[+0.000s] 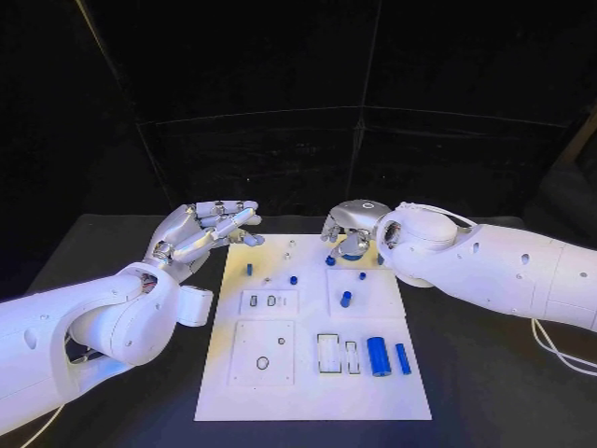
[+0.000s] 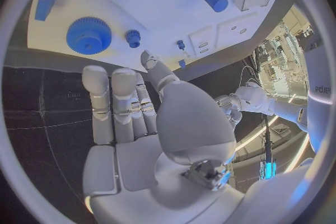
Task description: Assemble the parts on the task board
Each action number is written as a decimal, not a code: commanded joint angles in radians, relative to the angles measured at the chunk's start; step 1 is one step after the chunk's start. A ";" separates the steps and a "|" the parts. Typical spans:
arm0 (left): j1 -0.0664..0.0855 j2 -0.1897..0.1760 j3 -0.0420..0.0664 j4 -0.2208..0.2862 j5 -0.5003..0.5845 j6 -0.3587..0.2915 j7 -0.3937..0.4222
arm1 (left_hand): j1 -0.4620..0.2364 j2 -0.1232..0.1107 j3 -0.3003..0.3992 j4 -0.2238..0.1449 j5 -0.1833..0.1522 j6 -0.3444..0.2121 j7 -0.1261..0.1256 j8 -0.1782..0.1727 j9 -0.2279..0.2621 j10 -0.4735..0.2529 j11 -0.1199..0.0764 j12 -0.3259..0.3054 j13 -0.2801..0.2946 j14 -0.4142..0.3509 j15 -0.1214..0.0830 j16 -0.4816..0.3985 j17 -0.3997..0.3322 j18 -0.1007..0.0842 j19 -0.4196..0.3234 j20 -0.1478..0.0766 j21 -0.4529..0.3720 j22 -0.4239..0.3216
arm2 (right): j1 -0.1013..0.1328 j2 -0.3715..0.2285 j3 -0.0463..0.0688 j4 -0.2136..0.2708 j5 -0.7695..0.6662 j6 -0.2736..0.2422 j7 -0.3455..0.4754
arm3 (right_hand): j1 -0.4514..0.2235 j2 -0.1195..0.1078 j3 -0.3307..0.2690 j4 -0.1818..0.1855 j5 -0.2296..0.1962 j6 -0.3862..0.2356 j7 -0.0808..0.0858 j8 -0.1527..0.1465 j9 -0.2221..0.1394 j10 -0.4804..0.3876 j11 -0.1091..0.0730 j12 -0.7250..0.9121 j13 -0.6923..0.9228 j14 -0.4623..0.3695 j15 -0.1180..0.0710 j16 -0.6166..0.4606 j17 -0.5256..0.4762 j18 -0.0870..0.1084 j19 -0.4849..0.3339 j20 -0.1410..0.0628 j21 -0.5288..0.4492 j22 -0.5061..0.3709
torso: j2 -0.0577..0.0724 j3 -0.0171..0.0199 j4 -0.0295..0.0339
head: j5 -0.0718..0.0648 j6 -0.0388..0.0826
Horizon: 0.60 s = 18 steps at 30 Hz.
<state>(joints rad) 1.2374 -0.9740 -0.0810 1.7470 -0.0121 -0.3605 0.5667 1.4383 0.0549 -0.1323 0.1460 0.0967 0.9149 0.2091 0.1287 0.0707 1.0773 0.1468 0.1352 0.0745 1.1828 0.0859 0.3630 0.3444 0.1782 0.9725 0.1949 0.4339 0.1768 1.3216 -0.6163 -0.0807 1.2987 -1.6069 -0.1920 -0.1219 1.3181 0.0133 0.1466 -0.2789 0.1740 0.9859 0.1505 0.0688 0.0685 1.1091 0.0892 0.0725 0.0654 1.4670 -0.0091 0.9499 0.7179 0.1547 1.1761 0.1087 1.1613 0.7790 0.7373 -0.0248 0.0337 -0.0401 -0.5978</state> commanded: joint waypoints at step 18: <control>0.002 0.007 0.001 -0.007 -0.007 0.023 0.002 | 0.001 0.010 -0.008 0.000 0.001 -0.003 0.010 -0.008 -0.001 -0.004 0.006 -0.008 -0.001 -0.009 0.001 -0.004 0.003 0.003 -0.006 0.000 -0.005 -0.002 | 0.001 0.030 0.000 -0.035 -0.021 0.102 0.001 | -0.009 -0.007 0.040 0.000 -0.004 0.000 0.003 -0.001 0.004 -0.017 0.006 0.011 0.001 0.023 0.012 0.089 0.082 -0.023 0.038 0.000 0.056 0.079 | 0.004 0.0002 0.0014 | 0.000 -0.020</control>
<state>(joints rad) 1.2375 -0.9684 -0.0808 1.7393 -0.0130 -0.3528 0.5659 1.4384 0.0549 -0.1323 0.1461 0.0966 0.9113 0.2126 0.1242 0.0708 1.0738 0.1503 0.1307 0.0747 1.1829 0.0859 0.3630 0.3470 0.1781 0.9725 0.1949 0.4339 0.1758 1.3212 -0.5886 -0.0815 1.2657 -1.6200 -0.1190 -0.1242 1.3144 0.0096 0.1806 -0.2800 0.1740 0.9859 0.1505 0.0689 0.0711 1.0984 0.0928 0.0763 0.0655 1.4667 -0.0016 1.0321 0.7942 0.1392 1.2065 0.1106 1.2123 0.8523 0.7409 -0.0251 0.0352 -0.0418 -0.6146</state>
